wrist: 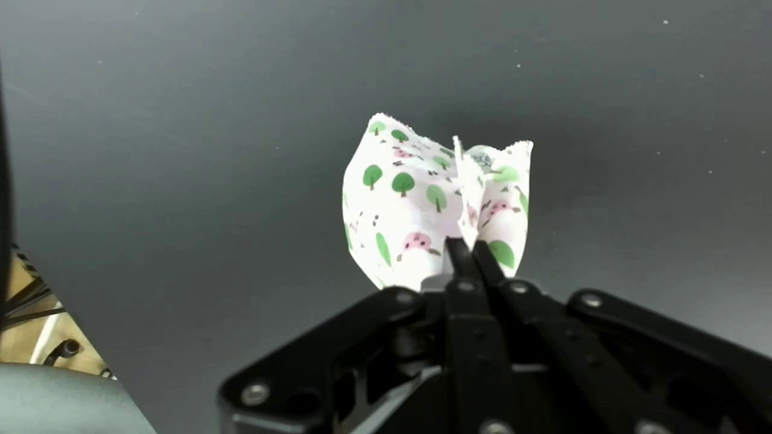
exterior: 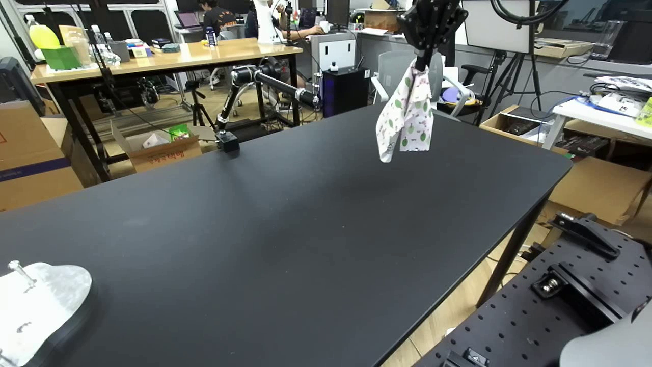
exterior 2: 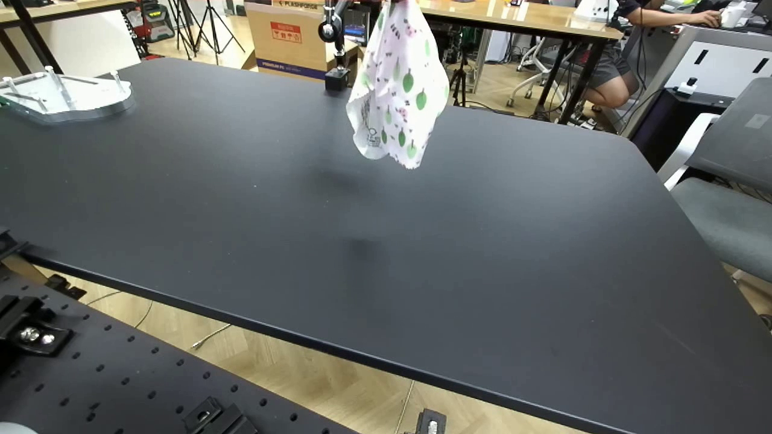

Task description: Put the cloth on the table

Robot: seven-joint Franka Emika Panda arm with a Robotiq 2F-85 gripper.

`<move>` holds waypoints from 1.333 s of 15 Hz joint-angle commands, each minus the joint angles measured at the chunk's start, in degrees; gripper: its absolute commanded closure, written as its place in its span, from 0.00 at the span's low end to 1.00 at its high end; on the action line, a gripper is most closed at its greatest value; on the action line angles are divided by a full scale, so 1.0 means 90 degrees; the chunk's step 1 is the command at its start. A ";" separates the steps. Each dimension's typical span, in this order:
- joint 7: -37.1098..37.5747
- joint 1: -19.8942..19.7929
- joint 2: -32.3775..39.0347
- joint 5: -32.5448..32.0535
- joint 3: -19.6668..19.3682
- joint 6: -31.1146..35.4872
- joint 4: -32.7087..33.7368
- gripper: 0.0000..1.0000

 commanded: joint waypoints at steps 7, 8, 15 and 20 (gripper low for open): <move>0.0917 -0.0426 0.0434 -0.1968 0.0087 0.0844 -0.0201 0.73; 0.0983 -0.0415 0.0459 -0.1975 0.0069 0.0870 -0.0225 0.72; 0.0713 -0.0046 -0.0018 -0.0379 -0.0066 0.0109 -0.0327 0.25; 0.0728 -0.0072 -0.0167 -0.0001 -0.0034 -0.0050 -0.0245 0.18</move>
